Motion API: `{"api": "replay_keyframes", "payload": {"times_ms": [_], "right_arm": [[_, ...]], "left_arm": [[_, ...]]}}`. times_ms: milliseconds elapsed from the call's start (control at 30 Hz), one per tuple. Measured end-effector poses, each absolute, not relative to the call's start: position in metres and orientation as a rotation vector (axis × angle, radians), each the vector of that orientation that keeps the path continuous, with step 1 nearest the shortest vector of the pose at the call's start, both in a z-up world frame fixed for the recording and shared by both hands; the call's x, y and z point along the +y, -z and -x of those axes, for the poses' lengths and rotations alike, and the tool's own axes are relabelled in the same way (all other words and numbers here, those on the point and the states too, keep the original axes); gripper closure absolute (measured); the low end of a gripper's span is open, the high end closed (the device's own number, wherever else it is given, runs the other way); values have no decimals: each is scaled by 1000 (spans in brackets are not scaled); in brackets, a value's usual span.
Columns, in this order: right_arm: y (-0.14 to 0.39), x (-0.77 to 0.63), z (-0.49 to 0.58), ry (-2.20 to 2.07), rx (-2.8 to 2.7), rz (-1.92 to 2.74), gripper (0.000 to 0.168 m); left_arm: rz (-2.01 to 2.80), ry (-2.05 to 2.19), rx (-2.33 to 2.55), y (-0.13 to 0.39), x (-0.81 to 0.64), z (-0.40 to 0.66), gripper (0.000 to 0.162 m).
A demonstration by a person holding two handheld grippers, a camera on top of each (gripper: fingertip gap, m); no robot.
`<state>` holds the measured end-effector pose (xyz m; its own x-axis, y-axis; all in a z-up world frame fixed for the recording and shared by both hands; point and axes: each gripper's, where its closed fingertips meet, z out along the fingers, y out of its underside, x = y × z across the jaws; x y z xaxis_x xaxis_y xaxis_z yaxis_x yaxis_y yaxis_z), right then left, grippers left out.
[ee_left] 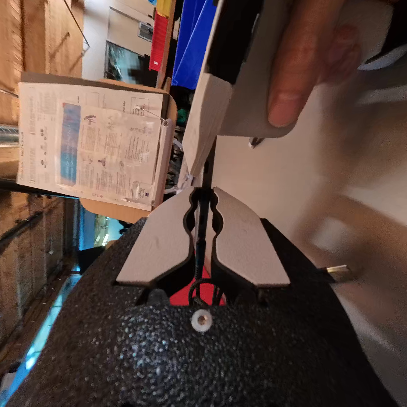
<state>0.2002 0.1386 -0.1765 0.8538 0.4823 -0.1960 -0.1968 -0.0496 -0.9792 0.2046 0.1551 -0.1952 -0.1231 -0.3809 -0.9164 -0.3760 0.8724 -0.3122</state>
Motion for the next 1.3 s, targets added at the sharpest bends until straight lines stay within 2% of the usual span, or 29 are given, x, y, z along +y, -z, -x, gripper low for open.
{"api": "replay_keyframes", "payload": {"times_ms": [33,167,333,500,900,933,1067,1233,1300], "right_arm": [[176,137,-201,-563,-217,1524,143],[176,129,-212,-490,-124,1524,126],[183,114,-213,-426,-116,1595,117],[178,97,-211,-424,-73,1572,144],[173,55,-243,-54,119,1498,145],[172,55,-244,-40,124,1492,145],[168,50,-251,-21,166,1449,145],[171,54,-248,-44,143,1473,145],[171,55,-248,-77,142,1474,145]], "left_arm": [[548,-14,1719,194,154,-205,152],[421,-123,1680,188,151,-205,153],[332,-127,1624,179,146,-207,153],[238,-87,1615,179,133,-219,153],[132,-16,1617,178,93,-256,153],[166,7,1626,180,92,-258,152],[335,234,1651,168,90,-246,131],[687,446,1552,110,168,-196,137],[902,426,1578,107,225,-170,137]]}}
